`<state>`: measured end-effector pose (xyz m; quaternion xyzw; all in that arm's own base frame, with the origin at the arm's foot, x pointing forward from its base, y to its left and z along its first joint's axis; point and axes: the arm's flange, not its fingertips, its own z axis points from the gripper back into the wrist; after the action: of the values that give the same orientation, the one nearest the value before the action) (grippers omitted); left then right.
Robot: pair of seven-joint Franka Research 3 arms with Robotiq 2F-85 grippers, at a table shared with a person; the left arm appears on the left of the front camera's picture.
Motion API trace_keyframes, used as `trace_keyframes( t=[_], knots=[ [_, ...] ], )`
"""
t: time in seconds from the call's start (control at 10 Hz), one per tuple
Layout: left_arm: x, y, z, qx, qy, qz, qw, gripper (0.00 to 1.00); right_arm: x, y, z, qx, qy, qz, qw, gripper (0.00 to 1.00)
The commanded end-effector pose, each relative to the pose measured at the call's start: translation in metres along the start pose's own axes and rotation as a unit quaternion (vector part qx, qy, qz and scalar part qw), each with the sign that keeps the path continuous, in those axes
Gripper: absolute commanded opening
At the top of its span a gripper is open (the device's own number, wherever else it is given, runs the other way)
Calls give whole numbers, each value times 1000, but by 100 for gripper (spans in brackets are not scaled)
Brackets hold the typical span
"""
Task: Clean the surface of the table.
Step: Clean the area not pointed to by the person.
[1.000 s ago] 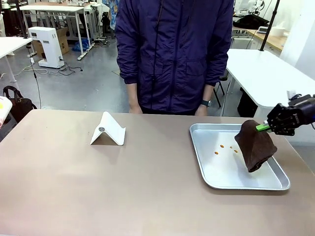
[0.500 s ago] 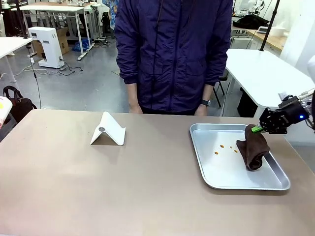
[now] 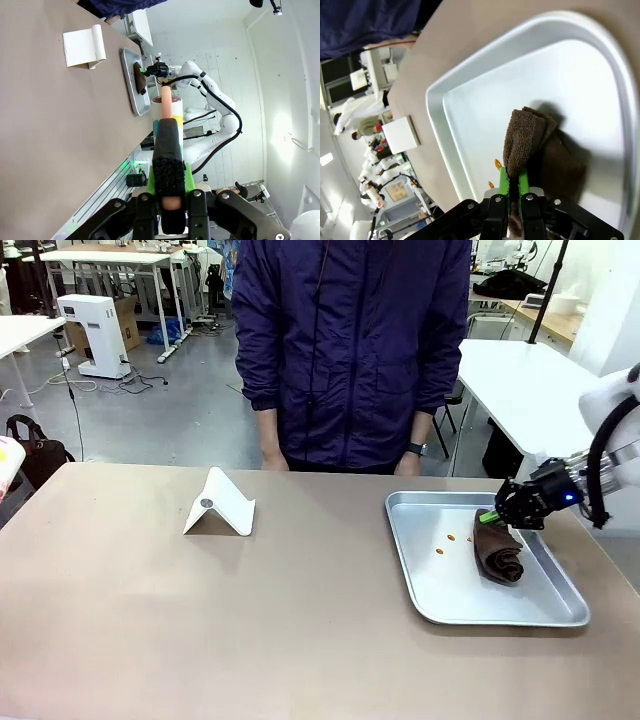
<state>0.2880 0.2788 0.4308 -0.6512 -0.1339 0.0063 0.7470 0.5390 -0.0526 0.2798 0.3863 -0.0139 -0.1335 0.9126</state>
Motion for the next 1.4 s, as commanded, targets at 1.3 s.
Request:
trace_keyframes(
  t=[1.3],
  knots=[
    [0, -6, -3, -5, -8, -2, 1000, 22, -60, 53, -100, -21, 247, 188, 951, 8]
  ],
)
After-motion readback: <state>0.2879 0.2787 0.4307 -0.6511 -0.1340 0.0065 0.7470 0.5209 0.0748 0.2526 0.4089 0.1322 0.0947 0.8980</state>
